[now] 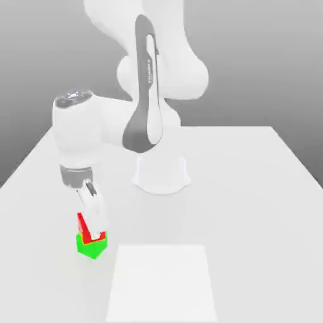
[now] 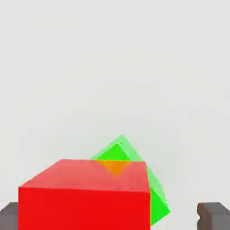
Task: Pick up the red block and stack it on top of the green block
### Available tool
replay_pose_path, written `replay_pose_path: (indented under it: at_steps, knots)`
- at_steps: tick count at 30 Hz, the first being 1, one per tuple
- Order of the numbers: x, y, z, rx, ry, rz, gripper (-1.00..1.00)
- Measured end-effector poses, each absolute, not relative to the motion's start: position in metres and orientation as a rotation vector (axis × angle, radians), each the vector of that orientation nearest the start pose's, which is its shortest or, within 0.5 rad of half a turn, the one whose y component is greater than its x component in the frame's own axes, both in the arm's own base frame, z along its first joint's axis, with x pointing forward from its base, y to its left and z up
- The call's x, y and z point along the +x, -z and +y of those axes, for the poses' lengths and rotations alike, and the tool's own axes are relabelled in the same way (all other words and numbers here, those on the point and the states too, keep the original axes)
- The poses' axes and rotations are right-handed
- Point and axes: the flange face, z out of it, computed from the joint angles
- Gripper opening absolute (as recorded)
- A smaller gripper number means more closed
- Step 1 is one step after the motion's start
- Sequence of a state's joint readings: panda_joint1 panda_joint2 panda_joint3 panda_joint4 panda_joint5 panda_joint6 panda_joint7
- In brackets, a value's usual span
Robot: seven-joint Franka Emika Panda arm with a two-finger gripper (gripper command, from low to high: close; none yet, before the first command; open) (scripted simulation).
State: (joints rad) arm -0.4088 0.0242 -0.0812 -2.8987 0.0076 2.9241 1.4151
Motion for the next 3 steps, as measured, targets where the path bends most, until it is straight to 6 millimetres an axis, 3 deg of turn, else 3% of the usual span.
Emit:
replay_pose_path:
  at_steps: [3]
  knots:
    - [0.3011, -0.1889, -0.1634, -1.806, 0.000, 2.570, 1.00]
